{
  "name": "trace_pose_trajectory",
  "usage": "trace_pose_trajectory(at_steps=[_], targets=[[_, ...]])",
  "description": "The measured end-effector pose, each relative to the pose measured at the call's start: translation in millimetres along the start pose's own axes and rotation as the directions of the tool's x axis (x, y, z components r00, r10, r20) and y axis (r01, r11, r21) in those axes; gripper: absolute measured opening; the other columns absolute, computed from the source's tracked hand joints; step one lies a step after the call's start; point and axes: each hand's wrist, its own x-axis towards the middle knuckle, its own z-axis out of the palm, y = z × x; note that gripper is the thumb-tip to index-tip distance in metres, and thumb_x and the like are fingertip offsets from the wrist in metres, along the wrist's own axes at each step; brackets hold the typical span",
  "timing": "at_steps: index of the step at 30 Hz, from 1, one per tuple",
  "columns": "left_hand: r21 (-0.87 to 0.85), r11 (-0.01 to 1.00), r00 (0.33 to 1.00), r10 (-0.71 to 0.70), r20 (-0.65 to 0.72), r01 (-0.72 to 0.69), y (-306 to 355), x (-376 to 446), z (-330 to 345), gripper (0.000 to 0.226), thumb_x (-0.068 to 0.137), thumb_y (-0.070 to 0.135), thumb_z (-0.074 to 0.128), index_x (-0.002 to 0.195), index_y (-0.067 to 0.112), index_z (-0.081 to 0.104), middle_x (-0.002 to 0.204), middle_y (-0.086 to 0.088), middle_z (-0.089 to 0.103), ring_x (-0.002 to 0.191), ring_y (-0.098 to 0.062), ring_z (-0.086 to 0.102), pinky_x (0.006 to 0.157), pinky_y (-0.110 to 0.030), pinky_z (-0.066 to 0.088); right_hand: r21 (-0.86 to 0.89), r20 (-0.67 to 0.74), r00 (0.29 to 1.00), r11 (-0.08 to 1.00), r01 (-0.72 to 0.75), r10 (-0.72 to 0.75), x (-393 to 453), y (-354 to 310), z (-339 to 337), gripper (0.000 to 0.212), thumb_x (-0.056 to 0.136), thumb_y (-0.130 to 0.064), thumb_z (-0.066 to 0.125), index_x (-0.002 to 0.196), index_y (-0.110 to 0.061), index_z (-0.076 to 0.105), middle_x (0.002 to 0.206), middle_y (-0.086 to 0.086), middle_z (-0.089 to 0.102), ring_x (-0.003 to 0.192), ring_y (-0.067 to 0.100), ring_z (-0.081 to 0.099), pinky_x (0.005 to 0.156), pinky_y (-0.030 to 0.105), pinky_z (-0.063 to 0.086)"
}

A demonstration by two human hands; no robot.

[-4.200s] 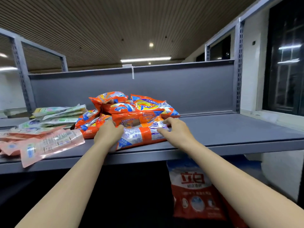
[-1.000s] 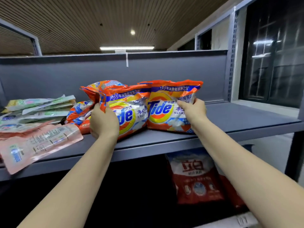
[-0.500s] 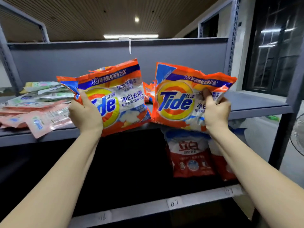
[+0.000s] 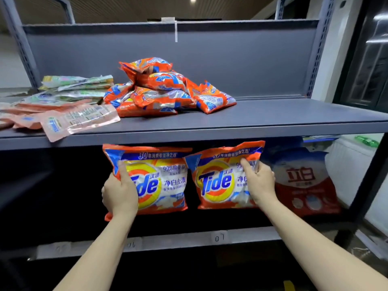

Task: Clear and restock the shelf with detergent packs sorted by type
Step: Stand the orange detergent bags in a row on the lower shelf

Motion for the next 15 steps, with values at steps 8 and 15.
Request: trace_pose_trajectory(at_steps=[8, 15], targets=[[0.195, 0.973, 0.990, -0.136, 0.046, 0.124, -67, 6, 48, 0.039, 0.099, 0.027, 0.041, 0.090, -0.006, 0.058, 0.093, -0.031, 0.062, 0.088, -0.046, 0.057, 0.077, -0.043, 0.041, -0.169, 0.177, 0.938, 0.948, -0.268, 0.297, 6, 40, 64, 0.027, 0.096, -0.023, 0.047, 0.109, -0.003, 0.060, 0.115, 0.021, 0.061, 0.108, 0.037, 0.056, 0.077, 0.032, 0.039], [0.181, 0.974, 0.982, -0.154, 0.112, 0.132, -120, 59, 109, 0.059, 0.099, 0.048, 0.029, 0.122, 0.003, 0.059, 0.118, -0.030, 0.059, 0.115, -0.043, 0.052, 0.101, -0.047, 0.032, 0.180, 0.176, 0.968, 0.961, -0.209, 0.178, 39, 57, 152, 0.021, 0.098, -0.038, 0.048, 0.095, -0.024, 0.062, 0.084, -0.004, 0.066, 0.083, 0.020, 0.061, 0.076, 0.032, 0.044]])
